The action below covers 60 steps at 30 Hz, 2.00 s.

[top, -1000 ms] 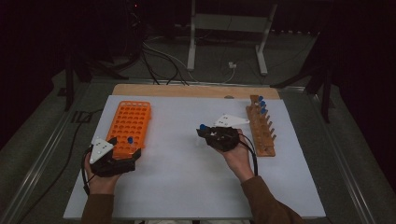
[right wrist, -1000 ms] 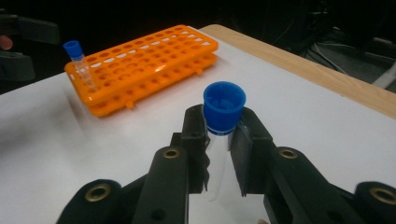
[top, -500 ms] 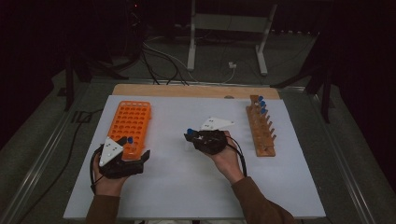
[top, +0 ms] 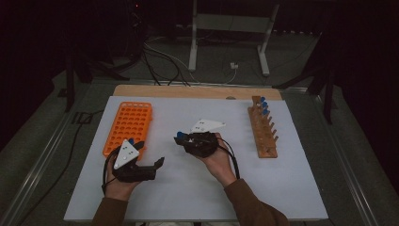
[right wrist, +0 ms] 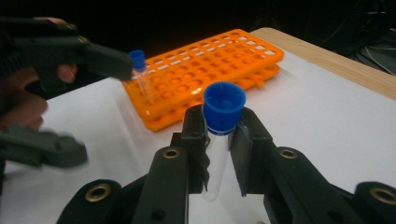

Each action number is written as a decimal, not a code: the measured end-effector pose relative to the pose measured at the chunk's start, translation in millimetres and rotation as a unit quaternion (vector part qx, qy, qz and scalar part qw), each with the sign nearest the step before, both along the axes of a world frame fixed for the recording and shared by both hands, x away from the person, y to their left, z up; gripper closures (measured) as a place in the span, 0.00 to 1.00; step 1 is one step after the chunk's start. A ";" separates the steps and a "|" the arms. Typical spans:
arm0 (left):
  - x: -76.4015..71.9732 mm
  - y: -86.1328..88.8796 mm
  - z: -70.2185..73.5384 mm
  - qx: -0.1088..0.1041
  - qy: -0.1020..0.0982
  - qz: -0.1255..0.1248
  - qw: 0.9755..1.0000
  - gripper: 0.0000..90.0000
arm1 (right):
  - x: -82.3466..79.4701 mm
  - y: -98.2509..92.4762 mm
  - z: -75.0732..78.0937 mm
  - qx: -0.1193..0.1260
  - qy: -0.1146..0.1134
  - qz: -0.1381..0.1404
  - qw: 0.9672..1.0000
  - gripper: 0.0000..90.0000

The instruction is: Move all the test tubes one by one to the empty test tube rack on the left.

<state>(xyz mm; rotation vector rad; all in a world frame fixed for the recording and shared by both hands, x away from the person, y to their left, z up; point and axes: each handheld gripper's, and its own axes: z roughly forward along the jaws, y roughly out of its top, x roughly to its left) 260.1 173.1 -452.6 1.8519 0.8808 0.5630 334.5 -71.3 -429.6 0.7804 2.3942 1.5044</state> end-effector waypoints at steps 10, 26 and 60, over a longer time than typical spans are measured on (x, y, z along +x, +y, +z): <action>2.3 -17.5 -5.2 0.006 -0.006 -0.028 1.000 0.42 | -6.8 15.2 -1.1 0.001 0.006 0.024 1.000 0.85; 6.8 -19.8 -11.3 0.011 0.004 -0.034 0.999 0.82 | -17.3 33.1 -2.0 0.001 0.010 0.051 0.999 0.85; 10.4 7.7 -12.3 -0.006 0.012 0.004 1.000 0.87 | -2.6 -8.1 7.3 0.022 0.005 -0.033 0.999 0.24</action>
